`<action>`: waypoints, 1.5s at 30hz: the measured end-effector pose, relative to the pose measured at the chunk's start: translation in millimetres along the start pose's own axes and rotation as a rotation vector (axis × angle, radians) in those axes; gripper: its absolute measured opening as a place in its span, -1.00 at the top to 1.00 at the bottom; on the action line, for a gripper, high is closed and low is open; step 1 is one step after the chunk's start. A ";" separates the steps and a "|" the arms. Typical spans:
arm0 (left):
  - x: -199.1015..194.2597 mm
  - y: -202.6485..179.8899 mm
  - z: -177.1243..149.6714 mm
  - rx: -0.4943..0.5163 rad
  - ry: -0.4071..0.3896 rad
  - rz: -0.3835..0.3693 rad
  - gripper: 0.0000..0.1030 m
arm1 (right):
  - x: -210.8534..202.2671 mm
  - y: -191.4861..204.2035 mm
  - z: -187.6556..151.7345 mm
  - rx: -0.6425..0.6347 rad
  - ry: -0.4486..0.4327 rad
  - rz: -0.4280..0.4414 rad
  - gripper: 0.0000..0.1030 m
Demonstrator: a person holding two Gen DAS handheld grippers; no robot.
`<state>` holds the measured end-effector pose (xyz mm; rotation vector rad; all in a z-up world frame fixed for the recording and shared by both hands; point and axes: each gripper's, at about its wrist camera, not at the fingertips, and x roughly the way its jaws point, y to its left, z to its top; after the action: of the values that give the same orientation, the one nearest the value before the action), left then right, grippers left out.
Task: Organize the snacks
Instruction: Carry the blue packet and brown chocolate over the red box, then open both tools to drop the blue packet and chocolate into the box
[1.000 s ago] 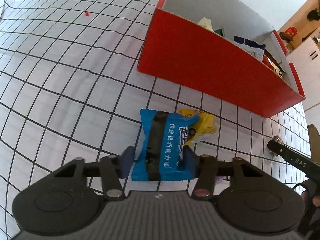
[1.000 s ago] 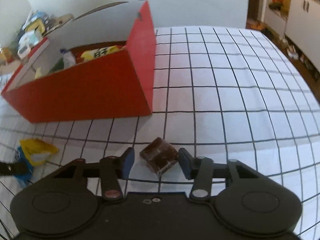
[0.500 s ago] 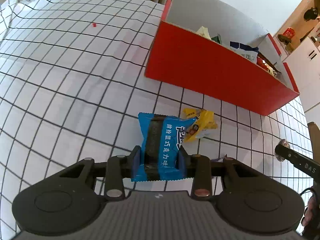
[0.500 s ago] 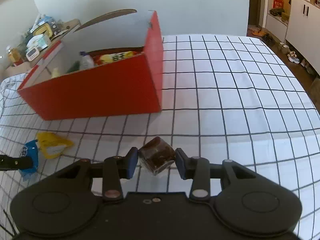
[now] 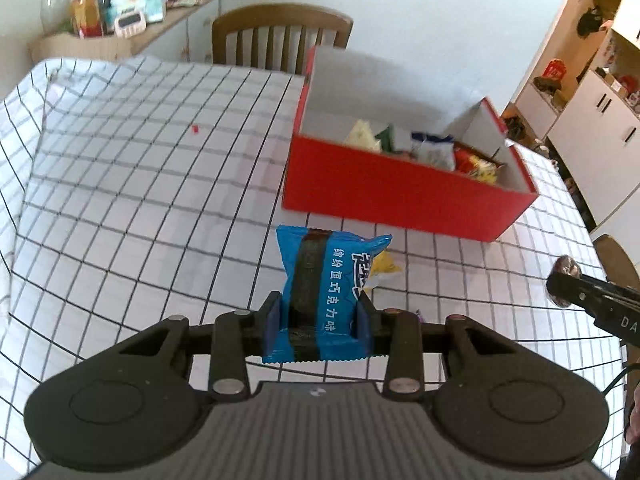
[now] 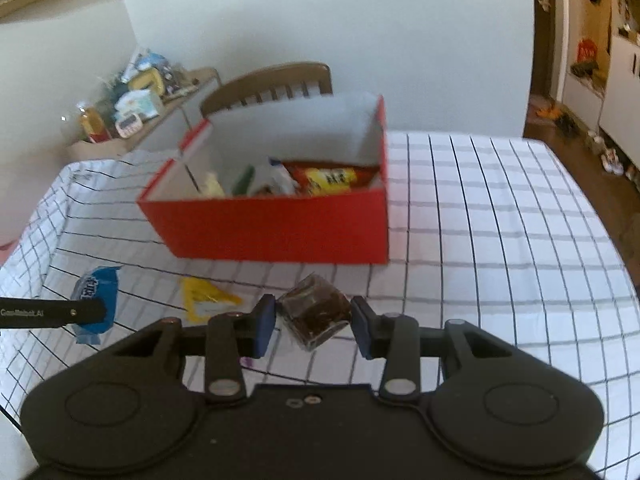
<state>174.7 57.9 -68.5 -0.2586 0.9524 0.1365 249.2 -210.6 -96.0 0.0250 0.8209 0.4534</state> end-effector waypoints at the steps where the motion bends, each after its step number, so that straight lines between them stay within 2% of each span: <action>1: -4.7 -1.8 1.8 0.004 -0.009 -0.001 0.29 | -3.9 3.4 3.3 -0.010 -0.010 0.005 0.23; 14: -44.1 -25.7 51.5 0.081 -0.139 -0.001 0.29 | -26.4 28.6 55.1 -0.084 -0.117 0.026 0.23; 24: -40.0 -53.0 95.6 0.142 -0.196 0.038 0.29 | -15.0 32.2 96.1 -0.086 -0.161 0.015 0.23; 35: -2.4 -67.4 130.6 0.184 -0.171 0.055 0.29 | 27.0 24.9 128.1 -0.105 -0.123 0.007 0.23; 45: 55.8 -63.8 151.4 0.163 -0.095 0.074 0.29 | 83.1 16.9 138.0 -0.107 -0.037 -0.007 0.23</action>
<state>340.4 38.8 -20.6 -0.0659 0.8735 0.1368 390.1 -141.3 -56.1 -0.0688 0.7591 0.4883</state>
